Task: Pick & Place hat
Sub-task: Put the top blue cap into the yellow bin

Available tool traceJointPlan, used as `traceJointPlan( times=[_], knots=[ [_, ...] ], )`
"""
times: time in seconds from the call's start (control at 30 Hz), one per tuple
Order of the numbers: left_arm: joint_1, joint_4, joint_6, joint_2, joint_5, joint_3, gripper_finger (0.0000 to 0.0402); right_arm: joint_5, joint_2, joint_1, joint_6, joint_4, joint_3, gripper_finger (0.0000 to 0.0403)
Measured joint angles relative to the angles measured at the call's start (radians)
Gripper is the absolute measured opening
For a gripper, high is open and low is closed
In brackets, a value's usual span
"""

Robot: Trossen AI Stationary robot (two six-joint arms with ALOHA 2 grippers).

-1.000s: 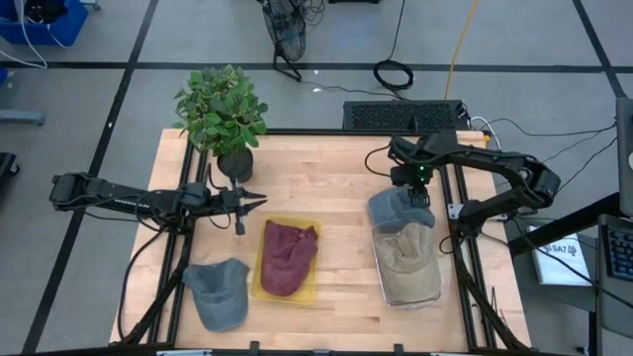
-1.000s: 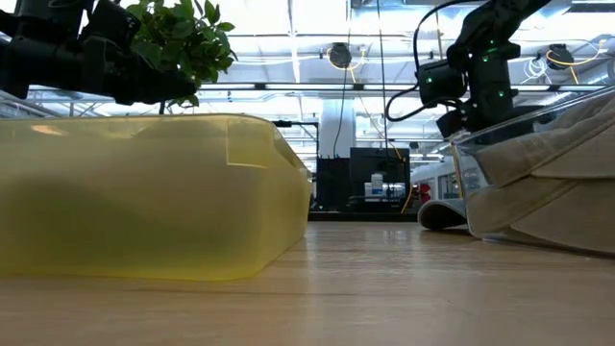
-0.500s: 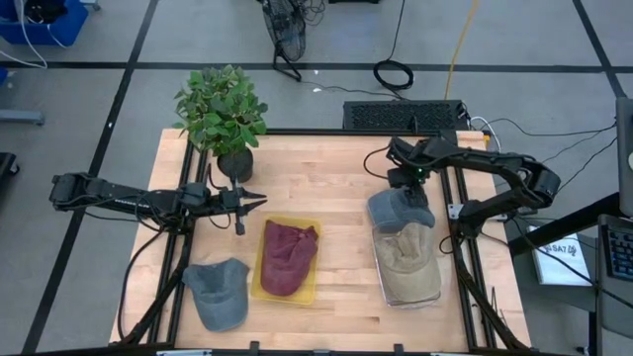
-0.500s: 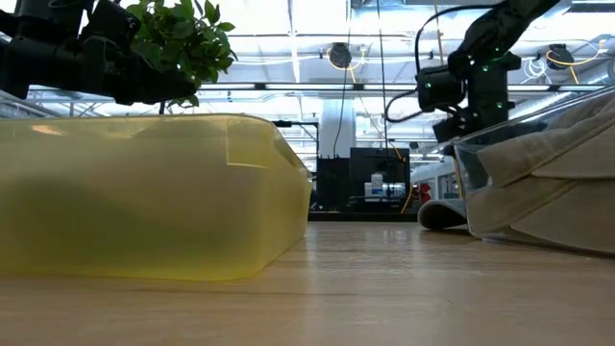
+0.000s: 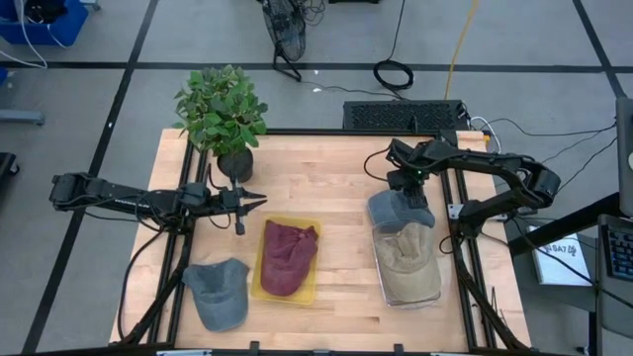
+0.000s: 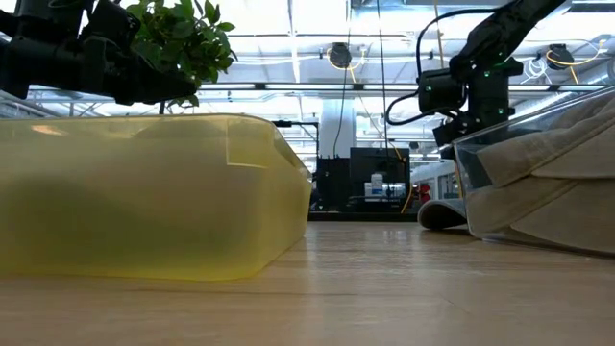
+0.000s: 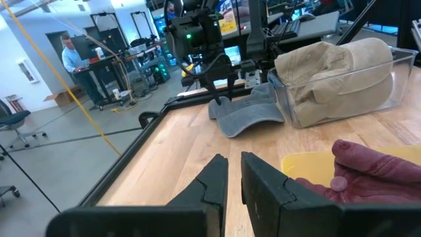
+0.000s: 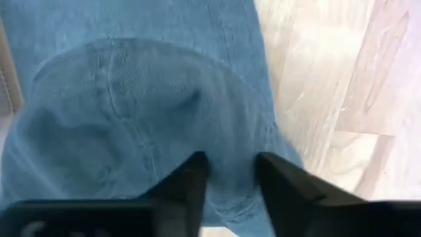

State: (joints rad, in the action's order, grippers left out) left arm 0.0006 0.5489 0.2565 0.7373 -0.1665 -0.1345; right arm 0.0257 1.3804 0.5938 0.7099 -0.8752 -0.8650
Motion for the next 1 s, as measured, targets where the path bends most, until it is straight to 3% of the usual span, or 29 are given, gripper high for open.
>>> traceJointPlan(
  times=[0.1,0.17,0.27,0.47,0.67,1.0],
  knots=[
    [0.000,0.000,0.000,0.000,0.000,0.000,0.0051,-0.002,0.000,0.000,0.010,0.016,0.000,0.0035],
    [0.000,0.000,0.000,0.000,0.000,0.000,0.0051,-0.002,0.000,0.000,0.010,0.036,0.000,0.0010],
    [0.000,0.000,0.000,0.000,0.000,0.000,0.0051,-0.032,0.000,0.000,0.002,0.065,0.000,0.0008],
    [0.000,0.000,-0.029,0.000,0.000,0.000,0.0051,-0.205,0.000,-0.025,0.002,0.045,-0.058,0.0002],
    [-0.001,0.019,-0.152,0.000,-0.043,0.000,0.0051,-0.213,-0.001,-0.066,-0.017,0.029,-0.199,0.0001],
    [0.000,0.098,-0.375,0.001,-0.081,0.000,0.0052,-0.415,-0.001,-0.266,0.057,0.037,-0.452,0.0001]
  ],
)
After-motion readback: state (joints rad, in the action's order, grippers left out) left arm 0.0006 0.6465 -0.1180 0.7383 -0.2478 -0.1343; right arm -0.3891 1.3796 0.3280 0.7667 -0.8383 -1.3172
